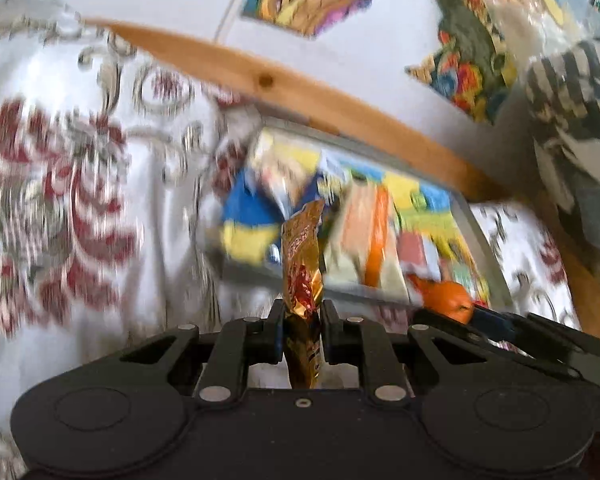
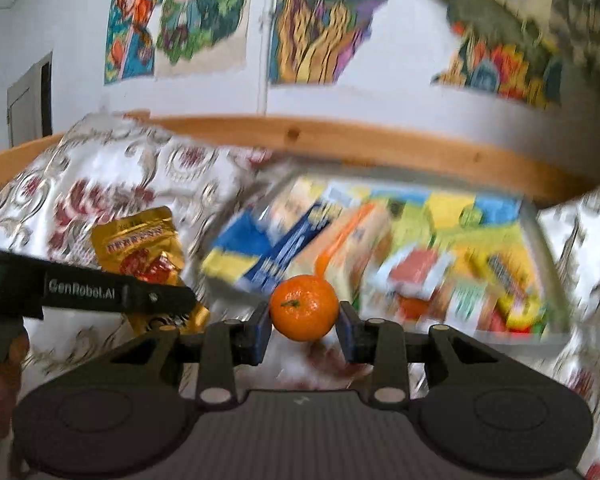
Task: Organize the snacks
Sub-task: 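Carry gold packet with left tool while right tool carries orange into tray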
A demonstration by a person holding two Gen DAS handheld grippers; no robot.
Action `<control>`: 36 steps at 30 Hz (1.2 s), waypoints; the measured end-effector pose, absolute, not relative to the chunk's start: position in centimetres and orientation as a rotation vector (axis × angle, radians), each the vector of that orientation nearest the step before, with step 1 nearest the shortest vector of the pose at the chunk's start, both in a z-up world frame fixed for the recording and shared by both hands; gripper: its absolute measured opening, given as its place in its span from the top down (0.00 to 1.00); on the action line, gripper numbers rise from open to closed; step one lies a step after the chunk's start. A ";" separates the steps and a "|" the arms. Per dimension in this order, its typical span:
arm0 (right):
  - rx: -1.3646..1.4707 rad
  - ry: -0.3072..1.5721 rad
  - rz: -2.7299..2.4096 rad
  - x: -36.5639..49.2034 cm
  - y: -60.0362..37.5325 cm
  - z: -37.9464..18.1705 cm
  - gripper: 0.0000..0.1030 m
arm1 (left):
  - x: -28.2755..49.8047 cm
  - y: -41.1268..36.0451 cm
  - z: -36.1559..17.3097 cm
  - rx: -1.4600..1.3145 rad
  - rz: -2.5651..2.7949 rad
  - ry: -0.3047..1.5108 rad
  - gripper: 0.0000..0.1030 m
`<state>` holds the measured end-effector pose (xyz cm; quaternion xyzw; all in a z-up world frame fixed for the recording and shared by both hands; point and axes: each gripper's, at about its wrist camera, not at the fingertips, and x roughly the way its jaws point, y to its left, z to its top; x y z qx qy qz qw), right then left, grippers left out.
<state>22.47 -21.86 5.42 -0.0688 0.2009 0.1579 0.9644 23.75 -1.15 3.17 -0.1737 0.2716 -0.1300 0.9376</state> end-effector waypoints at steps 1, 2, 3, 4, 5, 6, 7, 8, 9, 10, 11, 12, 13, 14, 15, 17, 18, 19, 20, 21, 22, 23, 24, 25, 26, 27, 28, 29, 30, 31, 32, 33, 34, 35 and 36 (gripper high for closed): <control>-0.145 0.381 0.304 22.8 -21.9 5.7 0.62 | 24.4 -1.2 3.7 -0.357 -0.263 0.534 0.82; -0.146 0.364 0.291 23.1 -22.0 5.9 0.62 | 24.9 -1.1 4.0 -0.359 -0.263 0.517 0.82; -0.143 0.350 0.278 23.5 -22.2 6.1 0.62 | 25.5 -1.2 4.4 -0.359 -0.264 0.502 0.82; -0.138 0.338 0.266 23.8 -22.3 6.2 0.62 | 26.1 -1.3 4.8 -0.357 -0.264 0.485 0.82; -0.134 0.328 0.254 24.1 -22.5 6.2 0.62 | 26.6 -1.5 5.0 -0.355 -0.264 0.467 0.82; -0.132 0.320 0.241 24.4 -22.7 6.2 0.62 | 27.1 -1.7 5.2 -0.352 -0.266 0.452 0.82; -0.133 0.315 0.229 24.7 -22.9 6.0 0.62 | 27.6 -1.9 5.2 -0.349 -0.269 0.439 0.82; -0.133 0.311 0.218 25.0 -23.1 5.9 0.62 | 28.1 -1.9 5.3 -0.348 -0.271 0.431 0.82; -0.132 0.309 0.207 25.4 -23.3 5.7 0.62 | 28.6 -2.0 5.3 -0.349 -0.274 0.427 0.82; -0.125 0.316 0.196 25.8 -23.4 5.5 0.62 | 29.1 -2.0 5.2 -0.352 -0.278 0.427 0.82; -0.106 0.329 0.189 26.2 -23.7 5.3 0.62 | 29.6 -1.9 5.2 -0.355 -0.281 0.428 0.82; -0.084 0.340 0.186 26.6 -24.0 5.1 0.62 | 30.0 -1.9 5.2 -0.355 -0.288 0.430 0.82; -0.063 0.351 0.180 27.0 -24.2 4.9 0.62 | 30.3 -1.8 5.2 -0.350 -0.292 0.431 0.82; -0.051 0.361 0.170 27.3 -24.3 4.7 0.62 | 30.6 -1.7 5.1 -0.344 -0.293 0.432 0.82; -0.048 0.368 0.161 27.7 -24.4 4.5 0.62 | 30.8 -1.6 5.0 -0.341 -0.292 0.435 0.82; -0.049 0.376 0.150 28.3 -24.4 4.1 0.62 | 31.3 -1.2 4.8 -0.344 -0.291 0.444 0.82; -0.049 0.380 0.148 28.6 -24.3 3.9 0.62 | 31.5 -1.0 4.6 -0.349 -0.292 0.448 0.82; -0.049 0.385 0.150 28.7 -24.2 3.8 0.62 | 31.7 -0.8 4.5 -0.357 -0.294 0.454 0.82; -0.052 0.392 0.155 28.9 -24.0 3.6 0.62 | 31.9 -0.5 4.3 -0.362 -0.297 0.461 0.82; -0.057 0.396 0.162 29.0 -23.8 3.5 0.62 | 32.1 -0.4 4.2 -0.364 -0.299 0.473 0.82; -0.066 0.395 0.170 28.9 -23.6 3.4 0.62 | 32.4 -0.3 4.0 -0.364 -0.298 0.489 0.82; -0.079 0.390 0.176 28.8 -23.3 3.3 0.62 | 32.5 -0.2 3.9 -0.363 -0.297 0.503 0.82; -0.093 0.385 0.178 28.7 -23.1 3.2 0.62 | 32.7 -0.1 3.7 -0.363 -0.299 0.514 0.82; -0.101 0.383 0.178 28.7 -22.9 3.1 0.62 | 32.9 -0.1 3.6 -0.364 -0.301 0.525 0.82; -0.104 0.386 0.180 28.9 -22.8 3.1 0.62 | 32.9 -0.1 3.4 -0.363 -0.303 0.532 0.82; -0.106 0.390 0.180 29.1 -22.6 3.1 0.62 | 33.0 -0.1 3.3 -0.361 -0.309 0.539 0.82; -0.111 0.393 0.179 29.3 -22.5 3.1 0.62 | 33.1 -0.2 3.1 -0.359 -0.316 0.543 0.82; -0.118 0.395 0.176 29.4 -22.3 3.0 0.62 | 33.1 -0.3 3.0 -0.356 -0.324 0.545 0.82; -0.122 0.397 0.174 29.6 -22.1 3.0 0.62 | 33.2 -0.4 2.9 -0.352 -0.333 0.549 0.82; -0.124 0.400 0.172 29.7 -22.0 3.0 0.62 | 33.3 -0.5 2.8 -0.348 -0.337 0.550 0.82; -0.125 0.405 0.170 29.9 -22.0 2.9 0.62 | 33.4 -0.5 2.7 -0.342 -0.342 0.551 0.82; -0.126 0.408 0.167 30.0 -21.9 2.9 0.62 | 33.5 -0.6 2.7 -0.336 -0.347 0.552 0.82; -0.127 0.410 0.164 30.2 -21.9 2.9 0.62 | 33.6 -0.6 2.8 -0.335 -0.350 0.548 0.82; -0.128 0.415 0.161 30.3 -21.8 2.8 0.62 | 33.7 -0.6 2.9 -0.337 -0.352 0.541 0.82; -0.129 0.419 0.159 30.5 -21.8 2.7 0.62 | 33.9 -0.7 3.0 -0.338 -0.355 0.536 0.82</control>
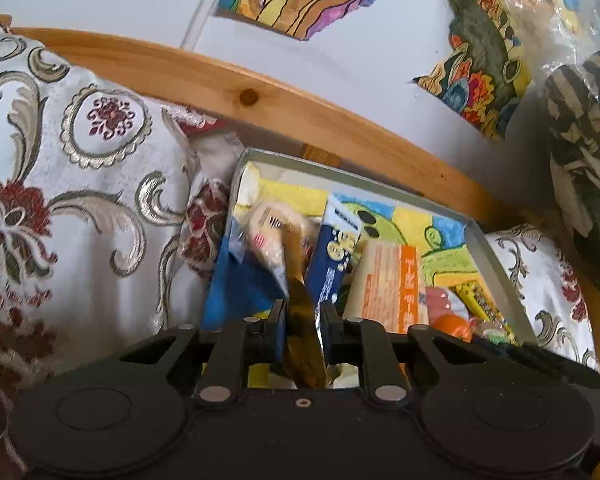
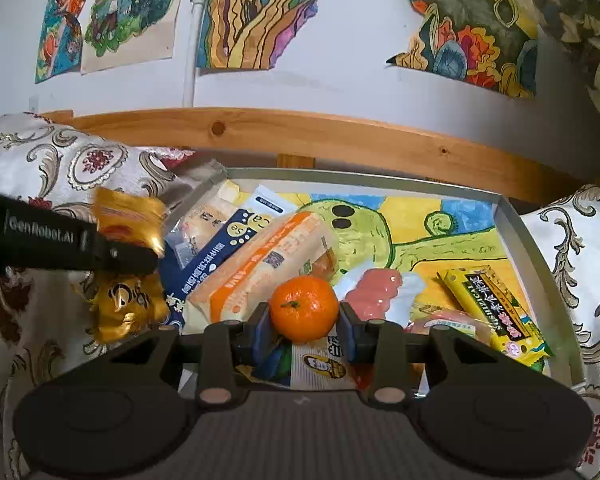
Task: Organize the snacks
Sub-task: 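Carry gold packet with left tool while right tool carries orange into tray, then open left tool in tray while right tool releases orange into tray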
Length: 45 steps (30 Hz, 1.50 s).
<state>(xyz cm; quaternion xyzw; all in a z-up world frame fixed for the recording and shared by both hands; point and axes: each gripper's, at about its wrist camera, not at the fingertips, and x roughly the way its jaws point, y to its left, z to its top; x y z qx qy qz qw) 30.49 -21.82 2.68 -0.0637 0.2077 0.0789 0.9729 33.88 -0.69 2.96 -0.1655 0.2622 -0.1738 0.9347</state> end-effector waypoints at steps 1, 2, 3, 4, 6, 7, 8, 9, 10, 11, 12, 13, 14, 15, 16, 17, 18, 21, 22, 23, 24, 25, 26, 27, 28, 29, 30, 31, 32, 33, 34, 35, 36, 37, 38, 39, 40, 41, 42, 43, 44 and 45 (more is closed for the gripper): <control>-0.129 0.423 0.157 30.6 -21.8 2.6 0.62 | 34.1 -0.7 3.0 -0.336 -0.360 0.537 0.82; -0.130 0.427 0.154 30.7 -21.7 2.5 0.62 | 34.2 -0.9 2.9 -0.334 -0.364 0.540 0.82; -0.132 0.429 0.153 30.8 -21.7 2.4 0.62 | 34.4 -0.9 2.9 -0.332 -0.368 0.542 0.82; -0.136 0.431 0.150 30.8 -21.6 2.3 0.62 | 34.5 -1.0 2.8 -0.332 -0.374 0.544 0.82; -0.141 0.432 0.147 30.9 -21.6 2.1 0.61 | 34.8 -0.9 2.5 -0.336 -0.379 0.544 0.82; -0.142 0.432 0.146 30.9 -21.6 2.0 0.61 | 34.9 -0.9 2.4 -0.336 -0.378 0.544 0.82; -0.143 0.433 0.146 30.9 -21.6 2.0 0.61 | 35.1 -0.8 2.3 -0.334 -0.375 0.544 0.82; -0.148 0.432 0.145 31.0 -21.5 1.9 0.61 | 35.1 -0.8 2.2 -0.331 -0.372 0.544 0.82; -0.153 0.430 0.145 31.0 -21.5 1.8 0.61 | 35.2 -0.8 2.1 -0.330 -0.370 0.544 0.82; -0.156 0.428 0.143 30.9 -21.4 1.8 0.61 | 35.2 -0.8 2.1 -0.330 -0.371 0.545 0.82; -0.158 0.427 0.144 31.0 -21.4 1.7 0.61 | 35.2 -0.8 2.0 -0.329 -0.373 0.546 0.82; -0.159 0.426 0.143 31.0 -21.3 1.7 0.61 | 35.3 -0.9 1.9 -0.328 -0.371 0.547 0.82; -0.160 0.425 0.142 31.0 -21.3 1.7 0.61 | 35.3 -0.9 1.8 -0.325 -0.371 0.548 0.82; -0.159 0.425 0.142 31.0 -21.3 1.7 0.61 | 35.3 -1.0 1.8 -0.321 -0.370 0.549 0.79; -0.157 0.425 0.143 31.0 -21.3 1.7 0.61 | 35.3 -1.1 1.7 -0.316 -0.366 0.549 0.78; -0.156 0.425 0.143 31.0 -21.4 1.7 0.60 | 35.2 -1.1 1.8 -0.312 -0.359 0.548 0.77; -0.157 0.424 0.143 31.0 -21.4 1.8 0.59 | 35.2 -1.2 1.8 -0.307 -0.355 0.546 0.74; -0.155 0.418 0.135 30.8 -21.5 1.9 0.50 | 35.0 -1.2 1.8 -0.297 -0.344 0.544 0.63; -0.151 0.417 0.134 30.7 -21.6 2.0 0.47 | 35.0 -1.3 1.8 -0.294 -0.337 0.545 0.60; -0.147 0.416 0.133 30.7 -21.7 2.0 0.44 | 34.9 -1.4 1.8 -0.290 -0.329 0.546 0.53; -0.143 0.415 0.132 30.7 -21.7 2.1 0.43 | 34.8 -1.4 1.8 -0.287 -0.319 0.547 0.46; -0.139 0.413 0.130 30.6 -21.8 2.2 0.40 | 34.7 -1.5 1.8 -0.284 -0.311 0.547 0.43; -0.135 0.411 0.131 30.6 -21.8 2.2 0.37 | 34.5 -1.6 1.8 -0.279 -0.305 0.544 0.37; -0.130 0.407 0.130 30.5 -21.8 2.3 0.36 | 34.4 -1.6 1.9 -0.274 -0.302 0.542 0.34; -0.128 0.403 0.129 30.4 -21.9 2.5 0.34 | 34.2 -1.7 2.0 -0.269 -0.302 0.537 0.32; -0.126 0.400 0.129 30.4 -21.9 2.6 0.32 | 34.0 -1.7 2.1 -0.265 -0.303 0.533 0.27; -0.124 0.396 0.130 30.3 -22.0 2.7 0.30 | 33.7 -1.8 2.2 -0.261 -0.303 0.527 0.21; -0.123 0.392 0.130 30.2 -22.1 2.9 0.24 | 33.5 -1.8 2.4 -0.259 -0.292 0.521 0.19; -0.124 0.386 0.126 30.1 -22.2 3.0 0.18 | 33.2 -1.8 2.6 -0.258 -0.284 0.511 0.16; -0.126 0.377 0.122 29.9 -22.2 3.2 0.15 | 32.9 -1.7 2.8 -0.260 -0.276 0.499 0.14; -0.129 0.367 0.121 29.7 -22.4 3.3 0.13 | 32.7 -1.6 3.1 -0.263 -0.272 0.490 0.13; -0.132 0.358 0.122 29.4 -22.4 3.5 0.10 | 32.4 -1.6 3.3 -0.267 -0.267 0.483 0.11; -0.135 0.350 0.123 29.2 -22.5 3.7 0.08 | 32.3 -1.5 3.5 -0.271 -0.263 0.478 0.07; -0.137 0.341 0.123 29.0 -22.5 4.0 0.05 | 31.9 -1.5 3.8 -0.276 -0.258 0.470 0.05; -0.142 0.330 0.123 28.7 -22.4 4.2 0.04 | 31.6 -1.4 4.0 -0.279 -0.253 0.460 0.04; -0.148 0.316 0.122 28.4 -22.3 4.5 0.03 | 31.2 -1.4 4.2 -0.279 -0.249 0.453 0.04; -0.154 0.304 0.122 28.1 -22.2 4.7 0.01 | 30.8 -1.4 4.5 -0.276 -0.244 0.449 0.04; -0.161 0.291 0.122 27.7 -22.1 5.0 0.00 | 30.5 -1.5 4.7 -0.272 -0.240 0.447 0.04; -0.170 0.278 0.122 27.3 -22.0 5.2 0.00 | 30.1 -1.6 5.0 -0.266 -0.233 0.444 0.01; -0.179 0.269 0.122 26.9 -22.0 5.4 0.00 | 29.7 -1.6 5.2 -0.261 -0.223 0.435 0.01; -0.186 0.262 0.122 26.6 -21.9 5.5 0.00 | 29.3 -1.7 5.5 -0.257 -0.213 0.425 0.01; -0.190 0.255 0.125 26.3 -21.9 5.7 0.00 | 28.8 -1.8 5.8 -0.251 -0.203 0.417 0.01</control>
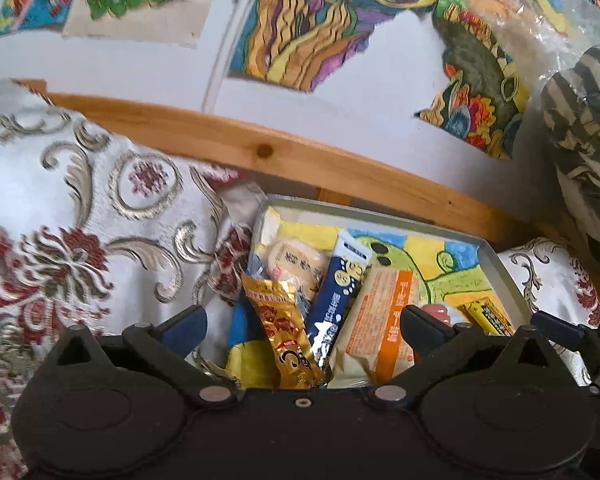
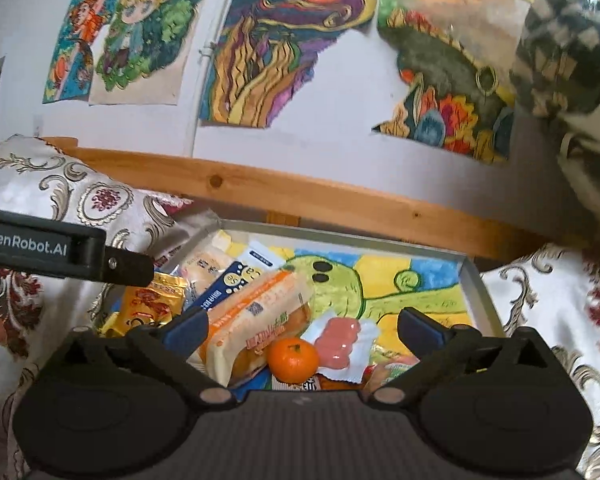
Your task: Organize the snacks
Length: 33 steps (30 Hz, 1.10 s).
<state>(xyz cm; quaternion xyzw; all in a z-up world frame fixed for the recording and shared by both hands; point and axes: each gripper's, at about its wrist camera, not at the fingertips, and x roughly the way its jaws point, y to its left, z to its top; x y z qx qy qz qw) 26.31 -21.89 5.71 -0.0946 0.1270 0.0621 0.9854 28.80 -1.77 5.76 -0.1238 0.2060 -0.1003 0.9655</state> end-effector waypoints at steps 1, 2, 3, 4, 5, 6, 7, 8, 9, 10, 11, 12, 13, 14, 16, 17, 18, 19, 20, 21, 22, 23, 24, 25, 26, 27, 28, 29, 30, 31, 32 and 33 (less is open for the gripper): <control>-0.190 0.250 0.127 26.0 -21.9 5.9 0.00 | 28.4 -1.8 6.0 -0.245 -0.196 0.411 0.01; -0.185 0.245 0.128 25.7 -22.0 6.1 0.00 | 28.0 -1.8 6.3 -0.243 -0.192 0.407 0.01; -0.178 0.241 0.127 25.4 -22.1 6.3 0.00 | 27.6 -1.9 6.6 -0.243 -0.188 0.403 0.01; -0.171 0.238 0.125 25.1 -22.3 6.5 0.00 | 27.2 -1.9 6.9 -0.244 -0.184 0.399 0.01; -0.165 0.235 0.122 24.7 -22.4 6.7 0.00 | 26.8 -1.9 7.2 -0.244 -0.181 0.396 0.01; -0.160 0.233 0.119 24.4 -22.7 7.0 0.00 | 26.4 -1.9 7.5 -0.241 -0.176 0.391 0.01; -0.157 0.235 0.113 24.0 -22.8 7.2 0.00 | 26.0 -1.9 7.7 -0.238 -0.170 0.387 0.01; -0.157 0.236 0.101 23.6 -23.0 7.4 0.00 | 25.5 -1.9 7.9 -0.233 -0.163 0.381 0.01; -0.159 0.233 0.095 23.0 -23.2 7.6 0.00 | 25.0 -1.9 8.1 -0.230 -0.157 0.377 0.01; -0.163 0.231 0.098 22.4 -23.3 7.8 0.00 | 24.5 -1.8 8.2 -0.226 -0.150 0.373 0.01; -0.165 0.228 0.100 21.8 -23.4 7.9 0.00 | 24.0 -1.9 8.3 -0.226 -0.145 0.371 0.01; -0.164 0.225 0.097 21.2 -23.4 8.1 0.00 | 23.6 -1.9 8.3 -0.228 -0.140 0.370 0.01; -0.161 0.221 0.095 20.7 -23.5 8.2 0.00 | 23.1 -1.9 8.3 -0.229 -0.135 0.371 0.01; -0.155 0.219 0.095 20.2 -23.5 8.4 0.00 | 22.7 -1.9 8.3 -0.228 -0.132 0.375 0.01; -0.142 0.218 0.094 19.3 -23.6 8.6 0.00 | 21.9 -1.9 8.3 -0.218 -0.127 0.385 0.01; -0.135 0.216 0.095 18.8 -23.6 8.7 0.00 | 21.4 -1.9 8.4 -0.212 -0.123 0.388 0.01; -0.128 0.214 0.093 18.4 -23.7 8.8 0.00 | 21.0 -1.9 8.4 -0.206 -0.118 0.389 0.01; -0.121 0.213 0.090 18.0 -23.8 8.9 0.00 | 20.4 -1.8 8.4 -0.200 -0.112 0.387 0.01; -0.112 0.214 0.087 17.6 -23.9 9.0 0.00 | 19.9 -1.7 8.4 -0.196 -0.106 0.386 0.01; -0.104 0.213 0.084 17.2 -24.0 9.1 0.00 | 19.4 -1.6 8.4 -0.193 -0.100 0.385 0.01; -0.095 0.212 0.080 16.9 -24.2 9.2 0.00 | 19.0 -1.5 8.4 -0.191 -0.094 0.384 0.01; -0.086 0.210 0.077 16.5 -24.3 9.3 0.00 | 18.5 -1.3 8.4 -0.192 -0.087 0.382 0.01; -0.080 0.208 0.075 16.1 -24.4 9.3 0.00 | 18.1 -1.2 8.4 -0.193 -0.081 0.379 0.01; -0.076 0.206 0.072 15.8 -24.4 9.4 0.00 | 17.7 -1.0 8.4 -0.191 -0.075 0.379 0.01; -0.072 0.203 0.070 15.4 -24.5 9.4 0.00 | 17.3 -1.0 8.4 -0.190 -0.069 0.378 0.01; -0.070 0.200 0.068 15.1 -24.5 9.5 0.00 | 17.0 -0.9 8.4 -0.187 -0.063 0.378 0.01; -0.068 0.197 0.067 14.8 -24.5 9.5 0.00 | 16.6 -0.9 8.4 -0.186 -0.058 0.376 0.01; -0.066 0.194 0.064 14.4 -24.6 9.5 0.00 | 16.2 -0.9 8.3 -0.183 -0.056 0.373 0.01; -0.065 0.192 0.062 14.1 -24.6 9.5 0.00 | 15.8 -0.8 8.3 -0.180 -0.054 0.370 0.01; -0.063 0.192 0.059 13.7 -24.6 9.5 0.00 | 15.6 -0.9 8.3 -0.178 -0.054 0.368 0.01; -0.060 0.193 0.055 13.4 -24.7 9.5 0.00 | 15.2 -0.9 8.3 -0.175 -0.051 0.366 0.01; -0.057 0.196 0.052 13.0 -24.8 9.5 0.00 | 14.9 -0.9 8.3 -0.171 -0.044 0.364 0.01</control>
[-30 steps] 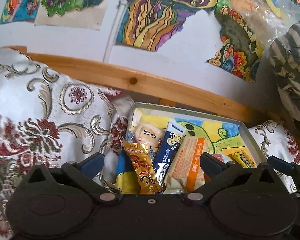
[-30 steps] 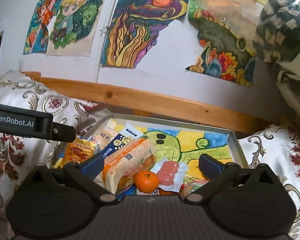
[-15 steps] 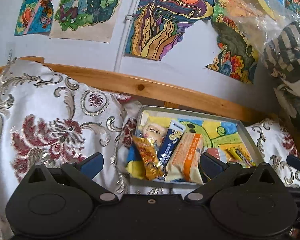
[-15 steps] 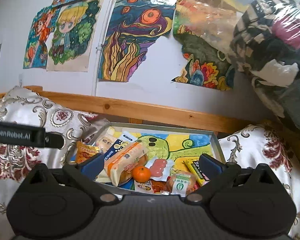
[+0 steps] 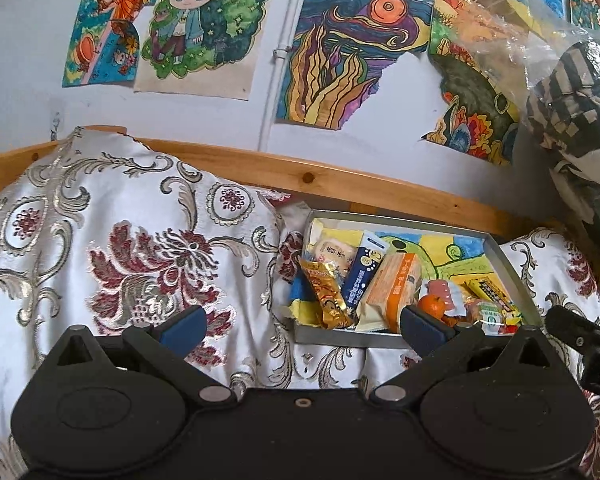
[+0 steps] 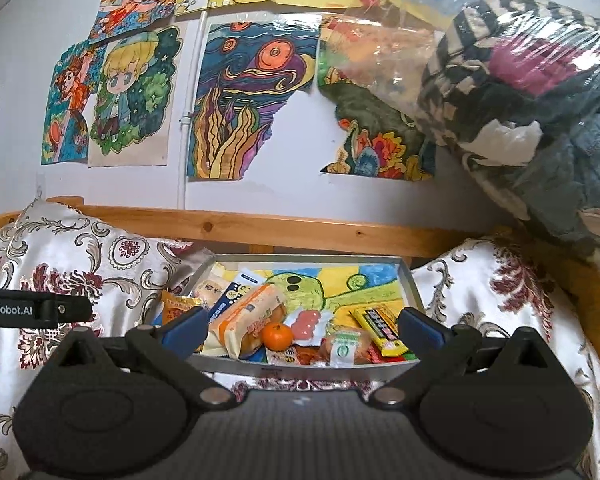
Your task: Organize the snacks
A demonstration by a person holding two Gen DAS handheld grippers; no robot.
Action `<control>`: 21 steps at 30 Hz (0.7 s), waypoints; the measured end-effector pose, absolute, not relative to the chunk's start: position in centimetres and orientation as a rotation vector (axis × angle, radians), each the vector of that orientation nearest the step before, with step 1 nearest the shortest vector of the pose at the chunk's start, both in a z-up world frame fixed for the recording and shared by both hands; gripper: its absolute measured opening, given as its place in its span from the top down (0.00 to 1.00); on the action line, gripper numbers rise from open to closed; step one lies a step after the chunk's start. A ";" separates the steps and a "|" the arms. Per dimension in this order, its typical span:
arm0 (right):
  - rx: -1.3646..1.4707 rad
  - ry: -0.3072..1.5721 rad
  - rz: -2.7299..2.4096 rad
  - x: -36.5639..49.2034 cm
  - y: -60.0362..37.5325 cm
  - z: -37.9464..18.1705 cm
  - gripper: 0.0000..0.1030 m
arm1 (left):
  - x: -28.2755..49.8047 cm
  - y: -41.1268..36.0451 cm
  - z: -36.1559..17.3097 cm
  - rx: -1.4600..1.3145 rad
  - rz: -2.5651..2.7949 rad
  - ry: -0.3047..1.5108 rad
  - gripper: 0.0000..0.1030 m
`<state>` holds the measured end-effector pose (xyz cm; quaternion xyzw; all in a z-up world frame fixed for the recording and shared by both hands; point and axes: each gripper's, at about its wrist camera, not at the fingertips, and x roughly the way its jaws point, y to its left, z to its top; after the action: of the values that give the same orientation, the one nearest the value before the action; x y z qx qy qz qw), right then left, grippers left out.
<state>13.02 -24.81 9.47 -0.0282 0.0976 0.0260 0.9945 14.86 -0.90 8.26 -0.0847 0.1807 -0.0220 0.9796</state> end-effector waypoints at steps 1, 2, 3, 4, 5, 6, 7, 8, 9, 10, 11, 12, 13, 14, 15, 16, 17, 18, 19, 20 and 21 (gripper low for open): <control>-0.051 0.199 0.049 12.7 -24.9 9.4 0.00 | 14.5 -0.9 8.2 -0.165 -0.037 0.362 0.01; -0.044 0.204 0.047 12.3 -25.1 9.4 0.00 | 14.0 -1.0 8.1 -0.157 -0.029 0.358 0.01; -0.037 0.210 0.045 12.0 -25.2 9.3 0.00 | 13.7 -1.0 8.0 -0.147 -0.024 0.358 0.01; -0.032 0.217 0.043 11.7 -25.4 9.2 0.00 | 13.4 -1.1 7.9 -0.133 -0.020 0.364 0.01; -0.028 0.221 0.040 11.4 -25.5 9.1 0.00 | 13.1 -1.1 7.7 -0.121 -0.014 0.374 0.01; -0.025 0.225 0.035 11.1 -25.7 9.1 0.00 | 12.9 -1.1 7.5 -0.117 -0.010 0.380 0.01; -0.020 0.228 0.032 10.8 -25.8 9.1 0.00 | 12.6 -1.1 7.4 -0.116 -0.011 0.386 0.01; -0.014 0.230 0.030 10.6 -25.9 9.1 0.00 | 12.3 -1.0 7.3 -0.118 -0.012 0.390 0.01; -0.009 0.232 0.030 10.3 -26.0 9.1 0.00 | 12.0 -1.0 7.1 -0.120 -0.012 0.394 0.01; -0.004 0.237 0.032 10.0 -26.2 9.1 0.00 | 11.8 -0.9 6.9 -0.121 -0.011 0.401 0.01; -0.002 0.240 0.033 9.7 -26.3 9.1 0.00 | 11.5 -0.9 6.7 -0.119 -0.009 0.410 0.01; -0.002 0.243 0.033 9.5 -26.3 9.0 0.00 | 11.2 -1.0 6.6 -0.117 -0.006 0.418 0.01; -0.005 0.249 0.033 9.3 -26.4 9.0 0.00 | 10.9 -1.0 6.4 -0.116 -0.005 0.424 0.01; -0.008 0.255 0.032 9.2 -26.4 9.0 0.00 | 10.6 -1.0 6.2 -0.114 -0.003 0.430 0.01; -0.009 0.262 0.032 9.0 -26.4 9.0 0.00 | 10.4 -1.1 6.1 -0.111 0.000 0.435 0.01; -0.008 0.269 0.032 8.9 -26.4 9.0 0.00 | 10.1 -1.2 6.0 -0.107 0.003 0.440 0.01; -0.007 0.273 0.032 8.8 -26.4 9.0 0.00 | 9.9 -1.2 5.9 -0.103 0.006 0.446 0.01; -0.005 0.277 0.033 8.7 -26.5 9.0 0.00 | 9.7 -1.2 5.8 -0.101 0.008 0.449 0.01; -0.003 0.282 0.033 8.6 -26.5 8.9 0.00 | 9.5 -1.2 5.8 -0.100 0.009 0.453 0.01; -0.001 0.287 0.033 8.5 -26.5 8.8 0.00 | 9.3 -1.2 5.7 -0.099 0.010 0.455 0.01; 0.002 0.295 0.033 8.4 -26.5 8.8 0.00 | 9.2 -1.2 5.7 -0.098 0.012 0.457 0.01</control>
<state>8.37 -26.55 8.76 0.0008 0.1470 0.0164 0.9890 9.15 -1.16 5.67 -0.0486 0.2263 0.0058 0.9728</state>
